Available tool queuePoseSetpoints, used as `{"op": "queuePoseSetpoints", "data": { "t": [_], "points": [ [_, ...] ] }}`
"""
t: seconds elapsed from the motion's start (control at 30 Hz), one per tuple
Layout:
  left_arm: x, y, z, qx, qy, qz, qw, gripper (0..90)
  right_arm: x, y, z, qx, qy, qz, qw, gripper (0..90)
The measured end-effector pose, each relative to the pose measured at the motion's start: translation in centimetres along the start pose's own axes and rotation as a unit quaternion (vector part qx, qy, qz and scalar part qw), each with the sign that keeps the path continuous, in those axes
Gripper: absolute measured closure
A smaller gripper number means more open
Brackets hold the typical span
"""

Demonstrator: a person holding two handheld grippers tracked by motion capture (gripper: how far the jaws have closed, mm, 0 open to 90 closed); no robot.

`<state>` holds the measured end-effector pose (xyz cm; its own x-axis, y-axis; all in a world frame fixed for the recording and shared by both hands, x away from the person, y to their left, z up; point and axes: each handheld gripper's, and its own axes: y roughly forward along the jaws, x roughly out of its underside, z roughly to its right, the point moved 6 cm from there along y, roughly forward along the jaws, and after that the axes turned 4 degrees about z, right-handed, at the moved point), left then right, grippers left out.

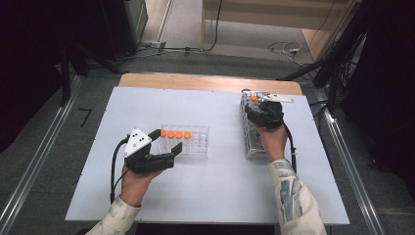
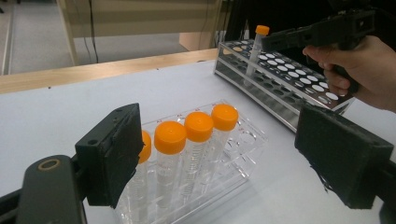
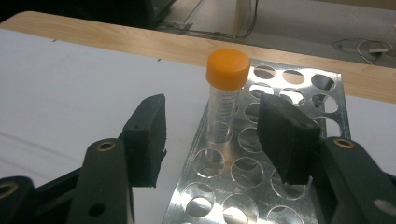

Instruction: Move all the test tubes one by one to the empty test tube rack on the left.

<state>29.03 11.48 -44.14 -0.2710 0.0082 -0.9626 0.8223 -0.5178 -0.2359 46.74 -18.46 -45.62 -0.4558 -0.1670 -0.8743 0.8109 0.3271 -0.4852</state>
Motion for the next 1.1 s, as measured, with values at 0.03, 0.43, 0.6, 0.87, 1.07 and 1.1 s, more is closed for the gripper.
{"op": "queuePoseSetpoints", "data": {
  "t": [0.03, 0.43, 0.6, 0.87, 1.07, 1.1],
  "points": [
    [0.0, 0.0, 0.0, 0.001, 0.0, 0.0, 1.0, 15.5, -0.1, 0.4, 0.2, 0.004, 0.002, -0.007, 1.0, 44.1],
    [0.2, 0.1, 0.2, 0.004, 0.003, -0.002, 1.0, 15.5, -0.5, 2.5, 0.8, 0.015, 0.0, -0.049, 0.9987, 56.5],
    [0.4, 0.2, 0.4, 0.005, 0.003, -0.005, 1.0, 15.5, -0.2, 3.0, 0.6, 0.017, -0.006, -0.072, 0.9972, 59.1],
    [0.6, 0.5, 0.5, 0.008, 0.004, -0.009, 0.9999, 15.6, -0.1, 3.1, 0.7, 0.017, -0.004, -0.077, 0.9969, 66.1],
    [0.7, 0.6, 0.6, 0.008, 0.007, -0.01, 0.9999, 15.5, -0.1, 3.1, 0.4, 0.013, -0.014, -0.076, 0.9969, 71.4],
    [0.8, 0.6, 0.6, 0.008, 0.007, -0.011, 0.9999, 15.5, -0.1, 3.1, 0.4, 0.013, -0.014, -0.076, 0.9969, 71.4]
  ]
}}
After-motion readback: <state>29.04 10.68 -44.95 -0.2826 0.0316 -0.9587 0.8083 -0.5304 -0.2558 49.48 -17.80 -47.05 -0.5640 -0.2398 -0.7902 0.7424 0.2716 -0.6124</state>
